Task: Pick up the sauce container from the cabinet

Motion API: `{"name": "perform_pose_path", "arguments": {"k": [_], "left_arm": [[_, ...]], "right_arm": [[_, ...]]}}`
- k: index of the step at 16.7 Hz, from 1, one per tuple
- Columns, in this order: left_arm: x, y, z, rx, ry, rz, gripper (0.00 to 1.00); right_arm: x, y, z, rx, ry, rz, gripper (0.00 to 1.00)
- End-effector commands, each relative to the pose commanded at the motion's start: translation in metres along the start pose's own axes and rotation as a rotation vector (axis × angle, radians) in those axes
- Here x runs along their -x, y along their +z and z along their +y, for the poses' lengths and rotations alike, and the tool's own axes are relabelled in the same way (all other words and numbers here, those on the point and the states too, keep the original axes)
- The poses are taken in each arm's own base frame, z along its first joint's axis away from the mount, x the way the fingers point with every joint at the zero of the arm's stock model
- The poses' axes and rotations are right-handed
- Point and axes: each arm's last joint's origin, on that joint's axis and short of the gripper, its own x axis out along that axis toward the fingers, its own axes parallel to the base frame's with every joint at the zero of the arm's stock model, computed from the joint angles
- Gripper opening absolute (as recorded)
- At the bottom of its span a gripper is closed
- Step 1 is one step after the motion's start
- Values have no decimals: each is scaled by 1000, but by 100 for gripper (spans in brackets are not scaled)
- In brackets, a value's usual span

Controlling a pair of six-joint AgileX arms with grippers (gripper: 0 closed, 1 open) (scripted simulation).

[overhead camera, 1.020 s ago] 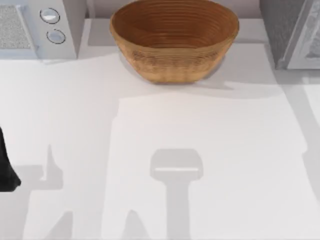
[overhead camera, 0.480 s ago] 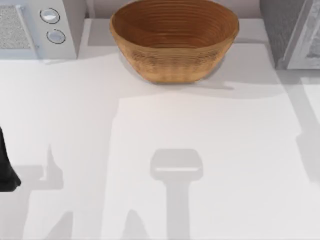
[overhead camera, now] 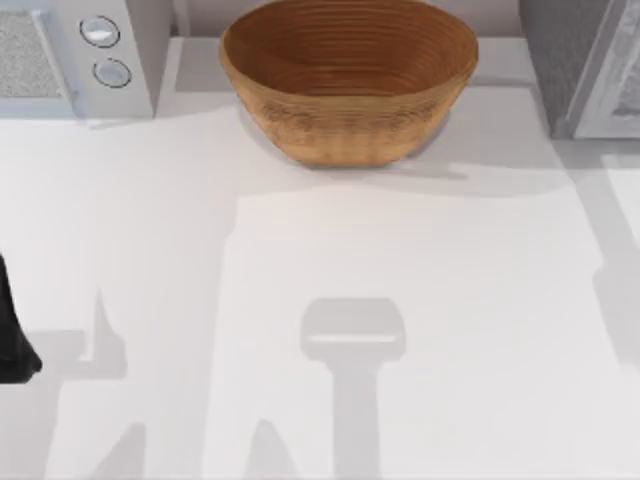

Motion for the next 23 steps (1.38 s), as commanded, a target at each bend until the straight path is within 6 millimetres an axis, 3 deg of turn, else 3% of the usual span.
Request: {"name": "perform_pose_path", "arguments": {"k": [8,18,20,23], "left_arm": [[0,0,0,0,0,0,100],[0,0,0,0,0,0,100],[0,0,0,0,0,0,100],[0,0,0,0,0,0,100]], "right_arm": [[0,0,0,0,0,0,2],[1,1,1,-2,2,0,0],[12,7,0,-1,-7,1,0],[51,27,0,-2,-20,-4,0]]}}
